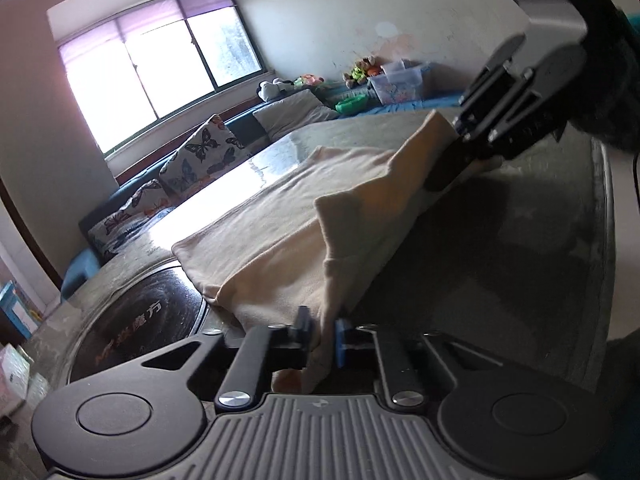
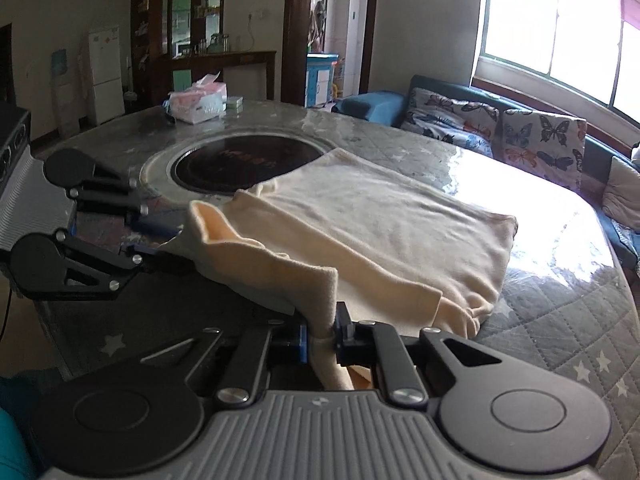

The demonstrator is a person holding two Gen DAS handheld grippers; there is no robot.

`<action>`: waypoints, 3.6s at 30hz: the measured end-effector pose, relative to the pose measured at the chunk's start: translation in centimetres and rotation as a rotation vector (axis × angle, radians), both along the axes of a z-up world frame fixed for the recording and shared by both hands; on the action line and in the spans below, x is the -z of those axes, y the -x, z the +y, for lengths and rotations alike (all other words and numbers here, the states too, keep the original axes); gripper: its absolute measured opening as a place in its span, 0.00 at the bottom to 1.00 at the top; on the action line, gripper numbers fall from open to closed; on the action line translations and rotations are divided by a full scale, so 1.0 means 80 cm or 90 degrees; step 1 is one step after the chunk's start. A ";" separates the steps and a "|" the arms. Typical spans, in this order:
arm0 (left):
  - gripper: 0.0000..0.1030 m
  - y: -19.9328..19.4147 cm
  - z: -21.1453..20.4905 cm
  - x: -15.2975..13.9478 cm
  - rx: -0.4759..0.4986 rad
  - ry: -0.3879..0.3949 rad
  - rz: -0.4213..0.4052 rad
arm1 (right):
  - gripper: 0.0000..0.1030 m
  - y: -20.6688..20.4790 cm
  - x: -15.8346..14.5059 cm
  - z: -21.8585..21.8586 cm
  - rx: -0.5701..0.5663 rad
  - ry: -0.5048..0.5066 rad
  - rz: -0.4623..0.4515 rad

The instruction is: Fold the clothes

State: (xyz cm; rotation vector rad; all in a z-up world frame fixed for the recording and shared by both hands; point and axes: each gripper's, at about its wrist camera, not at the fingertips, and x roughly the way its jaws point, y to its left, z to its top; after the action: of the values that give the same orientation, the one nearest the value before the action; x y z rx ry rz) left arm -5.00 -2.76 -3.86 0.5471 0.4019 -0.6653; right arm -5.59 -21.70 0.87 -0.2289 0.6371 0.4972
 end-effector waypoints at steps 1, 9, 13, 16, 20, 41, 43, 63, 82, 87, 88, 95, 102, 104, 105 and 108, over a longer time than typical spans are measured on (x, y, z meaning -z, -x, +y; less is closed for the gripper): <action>0.07 0.002 0.003 -0.004 -0.001 0.010 0.001 | 0.10 0.001 -0.002 0.000 0.000 -0.001 -0.004; 0.06 0.041 0.028 -0.042 0.002 0.075 0.022 | 0.10 0.031 -0.027 0.000 -0.025 -0.009 -0.027; 0.06 0.081 0.043 -0.060 0.012 0.093 0.033 | 0.10 0.065 -0.045 0.002 -0.063 -0.003 -0.032; 0.06 0.101 0.052 -0.072 0.007 0.122 0.046 | 0.09 0.085 -0.056 0.005 -0.083 0.003 -0.038; 0.06 0.099 0.052 -0.078 -0.005 0.130 0.050 | 0.09 0.077 -0.064 0.011 -0.086 0.010 -0.045; 0.06 -0.162 0.005 -0.057 -0.140 0.088 0.069 | 0.10 -0.159 -0.040 0.041 -0.028 0.082 0.006; 0.06 -0.177 0.003 -0.040 -0.162 0.078 0.082 | 0.14 -0.175 -0.025 0.042 -0.008 0.083 0.027; 0.10 -0.160 0.006 -0.065 -0.204 0.131 0.084 | 0.26 -0.148 -0.002 -0.031 0.139 -0.042 0.061; 0.18 -0.190 -0.032 -0.026 -0.191 0.117 0.164 | 0.47 -0.209 0.018 -0.002 0.193 -0.020 0.100; 0.34 -0.182 -0.030 -0.035 -0.188 0.128 0.154 | 0.49 -0.206 0.007 -0.005 0.190 -0.037 0.071; 0.37 -0.179 -0.029 -0.037 -0.187 0.130 0.149 | 0.51 -0.202 0.002 -0.008 0.188 -0.043 0.061; 0.49 -0.144 -0.022 -0.054 -0.170 0.149 0.123 | 0.94 -0.145 -0.028 -0.026 0.190 -0.094 -0.041; 0.72 -0.102 -0.015 -0.052 -0.165 0.161 0.121 | 1.00 -0.093 -0.031 -0.027 0.220 -0.092 -0.108; 0.74 -0.092 -0.012 -0.049 -0.171 0.166 0.125 | 1.00 -0.084 -0.025 -0.024 0.210 -0.082 -0.108; 0.74 -0.088 -0.010 -0.047 -0.176 0.166 0.125 | 1.00 -0.081 -0.023 -0.021 0.204 -0.076 -0.106; 0.74 -0.079 -0.006 -0.043 -0.192 0.164 0.126 | 1.00 -0.073 -0.015 -0.009 0.183 -0.056 -0.104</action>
State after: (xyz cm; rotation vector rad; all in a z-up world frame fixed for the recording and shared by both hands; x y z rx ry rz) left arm 1.28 -3.26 -0.45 0.1699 0.5624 -0.4714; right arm 0.23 -22.42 2.05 -0.0900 0.4780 0.2265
